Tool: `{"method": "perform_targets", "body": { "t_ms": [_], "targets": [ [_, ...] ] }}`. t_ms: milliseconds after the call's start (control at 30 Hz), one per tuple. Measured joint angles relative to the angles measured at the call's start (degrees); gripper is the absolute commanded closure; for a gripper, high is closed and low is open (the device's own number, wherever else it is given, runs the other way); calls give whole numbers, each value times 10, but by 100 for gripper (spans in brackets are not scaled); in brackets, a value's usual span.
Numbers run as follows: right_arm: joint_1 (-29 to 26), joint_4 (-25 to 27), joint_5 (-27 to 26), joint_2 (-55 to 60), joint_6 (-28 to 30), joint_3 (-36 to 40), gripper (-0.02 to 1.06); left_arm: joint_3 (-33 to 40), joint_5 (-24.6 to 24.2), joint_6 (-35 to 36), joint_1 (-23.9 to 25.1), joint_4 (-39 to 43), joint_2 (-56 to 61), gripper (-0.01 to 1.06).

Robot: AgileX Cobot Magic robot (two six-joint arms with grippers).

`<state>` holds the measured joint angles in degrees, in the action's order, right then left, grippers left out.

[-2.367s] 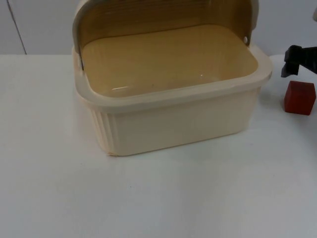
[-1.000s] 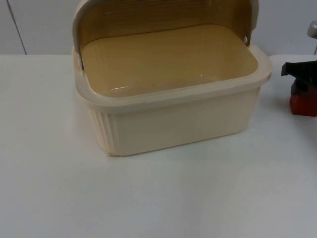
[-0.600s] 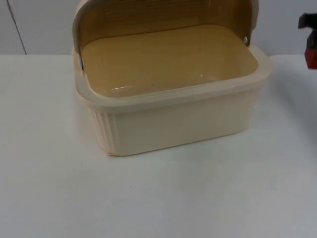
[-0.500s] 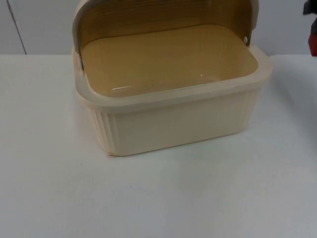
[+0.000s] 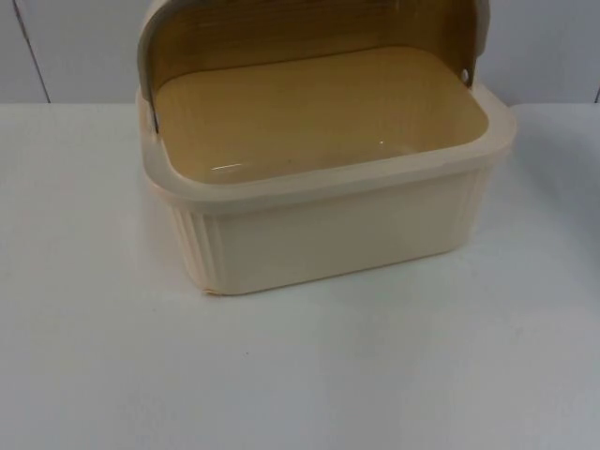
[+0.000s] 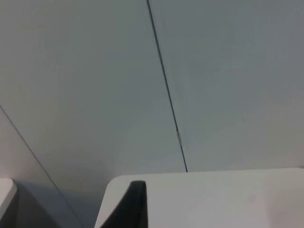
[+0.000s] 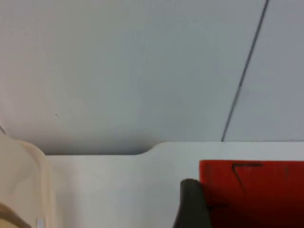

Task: Open the box lid with the left hand, place the block into the box with the right hand, then close the box lid with the left hand.

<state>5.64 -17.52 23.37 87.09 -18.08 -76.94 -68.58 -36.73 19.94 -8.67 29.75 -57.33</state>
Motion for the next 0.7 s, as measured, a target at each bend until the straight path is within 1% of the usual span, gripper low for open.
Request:
{"method": "perform_targets", "body": {
  "t_ms": [33,67,167,200,300,400,433,467,500,533,567,600,700],
  "targets": [
    [0,0,0,0,0,0,104,0,0,0,0,0,0,0],
    [6,0,11,-16,2,0,104,0,0,0,0,0,0,0],
    [35,0,21,-54,2,1,104,0,0,0,0,0,1,0],
    [35,0,21,-54,2,1,104,0,0,0,0,0,1,0],
    [101,0,18,-91,2,13,104,0,0,0,0,0,5,0],
    [182,0,-6,-108,2,31,104,0,0,0,0,0,11,0],
    [182,0,-6,-108,2,31,104,0,0,0,0,0,11,0],
    [196,0,-13,-108,2,35,104,0,0,0,0,0,11,0],
    [230,0,-37,-108,-1,46,104,0,0,0,0,0,12,0],
    [249,0,-53,-104,-4,52,104,0,0,0,0,0,12,0],
    [262,0,-70,-99,-10,57,104,0,0,0,0,0,12,0],
    [262,0,-70,-99,-10,57,104,0,0,0,0,0,12,0],
    [284,0,-102,-70,-18,59,104,0,-1,0,0,0,12,0]
  ]
}}
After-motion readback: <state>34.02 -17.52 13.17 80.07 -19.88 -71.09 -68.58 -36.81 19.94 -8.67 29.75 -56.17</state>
